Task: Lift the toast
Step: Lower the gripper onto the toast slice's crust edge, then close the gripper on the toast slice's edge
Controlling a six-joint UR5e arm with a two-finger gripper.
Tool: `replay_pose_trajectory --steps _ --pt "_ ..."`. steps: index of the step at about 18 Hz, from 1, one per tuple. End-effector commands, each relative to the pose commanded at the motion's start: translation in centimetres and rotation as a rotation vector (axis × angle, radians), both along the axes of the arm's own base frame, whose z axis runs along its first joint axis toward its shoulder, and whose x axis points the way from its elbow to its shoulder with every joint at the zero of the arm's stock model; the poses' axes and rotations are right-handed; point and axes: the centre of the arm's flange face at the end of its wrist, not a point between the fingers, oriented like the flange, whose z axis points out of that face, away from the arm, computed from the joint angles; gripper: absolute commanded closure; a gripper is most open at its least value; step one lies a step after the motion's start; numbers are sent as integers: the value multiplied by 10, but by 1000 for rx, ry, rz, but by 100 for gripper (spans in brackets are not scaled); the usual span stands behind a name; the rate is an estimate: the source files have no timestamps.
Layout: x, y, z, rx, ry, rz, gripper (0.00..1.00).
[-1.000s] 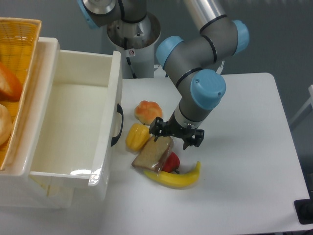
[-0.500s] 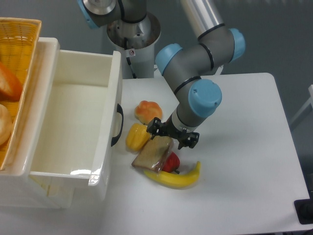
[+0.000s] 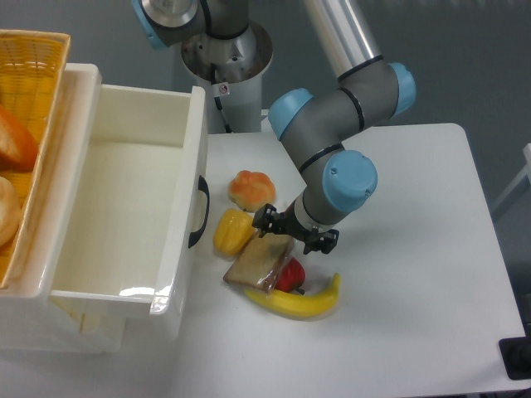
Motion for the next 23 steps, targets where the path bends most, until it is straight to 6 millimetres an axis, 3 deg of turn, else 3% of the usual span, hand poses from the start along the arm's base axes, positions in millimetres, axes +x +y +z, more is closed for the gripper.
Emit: replay_pose_trajectory --steps 13,21,23 --pt "-1 2 -14 0 -18 -38 0" --pt "1 2 -12 -2 -17 -39 28" --pt "1 1 -11 -2 -17 -39 30"
